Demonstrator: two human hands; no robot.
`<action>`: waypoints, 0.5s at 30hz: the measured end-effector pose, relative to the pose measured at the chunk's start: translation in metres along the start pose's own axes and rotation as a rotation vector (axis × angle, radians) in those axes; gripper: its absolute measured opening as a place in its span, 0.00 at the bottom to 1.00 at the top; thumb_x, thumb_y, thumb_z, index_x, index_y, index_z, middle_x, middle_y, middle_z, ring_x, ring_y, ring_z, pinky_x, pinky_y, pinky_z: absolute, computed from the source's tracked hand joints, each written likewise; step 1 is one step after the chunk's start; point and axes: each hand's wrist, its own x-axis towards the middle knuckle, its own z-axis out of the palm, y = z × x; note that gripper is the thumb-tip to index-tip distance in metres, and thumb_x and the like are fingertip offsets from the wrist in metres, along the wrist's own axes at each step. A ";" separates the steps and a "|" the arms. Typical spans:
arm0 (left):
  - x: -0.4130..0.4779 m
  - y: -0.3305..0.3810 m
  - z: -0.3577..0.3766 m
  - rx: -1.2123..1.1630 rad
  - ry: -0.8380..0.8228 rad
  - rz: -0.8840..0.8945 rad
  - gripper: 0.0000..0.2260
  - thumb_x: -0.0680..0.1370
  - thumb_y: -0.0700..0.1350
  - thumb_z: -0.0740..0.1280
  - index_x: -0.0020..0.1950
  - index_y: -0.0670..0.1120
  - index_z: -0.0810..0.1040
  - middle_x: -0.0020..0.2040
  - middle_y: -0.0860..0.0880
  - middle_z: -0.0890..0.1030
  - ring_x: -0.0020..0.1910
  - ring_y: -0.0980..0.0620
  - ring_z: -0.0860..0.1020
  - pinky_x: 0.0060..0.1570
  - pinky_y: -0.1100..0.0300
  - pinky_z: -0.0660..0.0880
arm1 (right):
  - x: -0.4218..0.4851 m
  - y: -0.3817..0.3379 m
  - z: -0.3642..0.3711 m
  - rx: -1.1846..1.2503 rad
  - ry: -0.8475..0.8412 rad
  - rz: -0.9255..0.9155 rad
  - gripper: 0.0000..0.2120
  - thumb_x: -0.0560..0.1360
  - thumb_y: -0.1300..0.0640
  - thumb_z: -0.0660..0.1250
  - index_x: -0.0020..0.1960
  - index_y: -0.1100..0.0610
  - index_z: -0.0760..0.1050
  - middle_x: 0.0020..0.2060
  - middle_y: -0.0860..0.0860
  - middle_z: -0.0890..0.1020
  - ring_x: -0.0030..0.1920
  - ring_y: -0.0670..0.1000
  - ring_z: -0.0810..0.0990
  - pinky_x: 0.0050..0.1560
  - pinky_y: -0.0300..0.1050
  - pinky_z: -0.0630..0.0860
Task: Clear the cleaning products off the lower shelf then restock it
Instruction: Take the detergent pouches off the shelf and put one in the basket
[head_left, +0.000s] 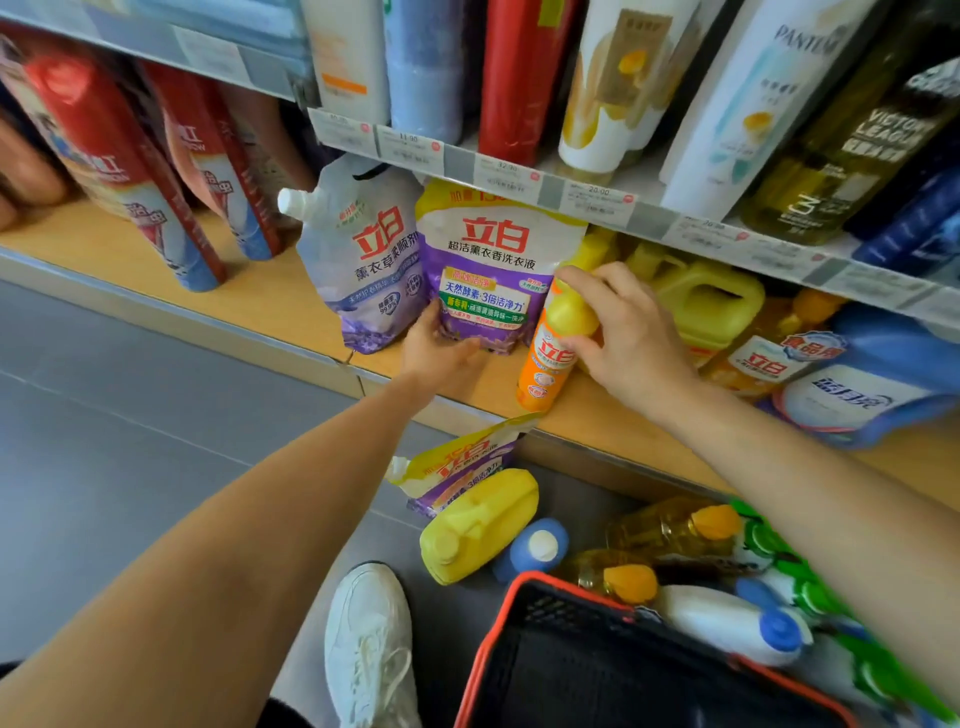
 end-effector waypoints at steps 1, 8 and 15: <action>-0.003 0.000 -0.010 0.033 0.036 -0.009 0.23 0.74 0.40 0.76 0.68 0.47 0.76 0.57 0.50 0.83 0.52 0.52 0.83 0.55 0.50 0.82 | 0.000 -0.001 0.001 -0.004 0.015 0.003 0.33 0.71 0.57 0.77 0.73 0.54 0.70 0.59 0.57 0.74 0.60 0.58 0.73 0.58 0.46 0.71; -0.029 0.033 -0.080 0.122 0.643 -0.001 0.17 0.71 0.55 0.76 0.49 0.49 0.72 0.45 0.53 0.77 0.44 0.51 0.78 0.55 0.48 0.78 | -0.002 -0.011 0.005 -0.017 0.059 0.033 0.33 0.72 0.55 0.77 0.74 0.54 0.69 0.59 0.55 0.75 0.60 0.58 0.73 0.58 0.50 0.74; -0.004 0.087 -0.123 0.178 0.444 0.115 0.05 0.77 0.50 0.73 0.48 0.52 0.79 0.48 0.51 0.83 0.48 0.52 0.82 0.48 0.53 0.81 | -0.002 -0.016 0.004 -0.015 0.032 0.073 0.35 0.73 0.55 0.76 0.76 0.51 0.66 0.61 0.53 0.73 0.61 0.56 0.72 0.60 0.51 0.74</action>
